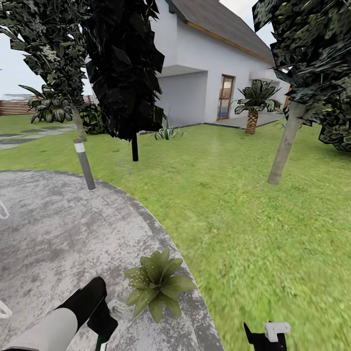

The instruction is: Pick up the pesticide atomizer in the garden and spray insectifuge to fully cover both potted plants in the garden.

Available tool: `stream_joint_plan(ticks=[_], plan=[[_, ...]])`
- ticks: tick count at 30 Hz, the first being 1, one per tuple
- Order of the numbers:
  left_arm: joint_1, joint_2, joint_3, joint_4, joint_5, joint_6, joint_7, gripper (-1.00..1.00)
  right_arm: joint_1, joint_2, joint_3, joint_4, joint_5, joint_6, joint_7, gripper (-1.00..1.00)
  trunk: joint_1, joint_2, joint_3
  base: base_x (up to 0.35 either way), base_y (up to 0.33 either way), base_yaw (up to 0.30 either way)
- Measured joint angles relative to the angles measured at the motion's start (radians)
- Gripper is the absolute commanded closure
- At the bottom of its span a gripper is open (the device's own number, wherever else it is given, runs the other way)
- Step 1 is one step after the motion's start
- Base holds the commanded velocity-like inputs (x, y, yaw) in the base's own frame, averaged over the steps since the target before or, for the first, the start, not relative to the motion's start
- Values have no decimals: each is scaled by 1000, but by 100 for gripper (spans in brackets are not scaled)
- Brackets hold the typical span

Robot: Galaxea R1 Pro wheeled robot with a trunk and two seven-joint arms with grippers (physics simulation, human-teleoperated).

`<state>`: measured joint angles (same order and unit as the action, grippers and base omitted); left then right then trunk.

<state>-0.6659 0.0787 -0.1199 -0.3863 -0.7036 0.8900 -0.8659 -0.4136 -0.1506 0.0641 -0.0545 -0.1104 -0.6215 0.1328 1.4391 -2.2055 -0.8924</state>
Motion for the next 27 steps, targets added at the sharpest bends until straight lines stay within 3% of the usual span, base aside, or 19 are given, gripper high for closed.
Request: stream_joint_plan(ticks=[6,12,19,27], plan=[[25,3,0,33,-1,-2,0,100,0,1,0,0,0,0,0,-100,0,0,0,0,0,230],[26,-4,7,33,-1,-2,1,100,0,0,0,0,0,0,0,-100,0,0,0,43,-21,24],[27,-7,6,33,-1,-1,2,100,0,0,0,0,0,-1,0,-100,0,0,0,182,-151,14],[27,-19,6,34,-2,0,4,100,0,1,0,0,0,0,0,-100,0,0,0,-22,-213,260]])
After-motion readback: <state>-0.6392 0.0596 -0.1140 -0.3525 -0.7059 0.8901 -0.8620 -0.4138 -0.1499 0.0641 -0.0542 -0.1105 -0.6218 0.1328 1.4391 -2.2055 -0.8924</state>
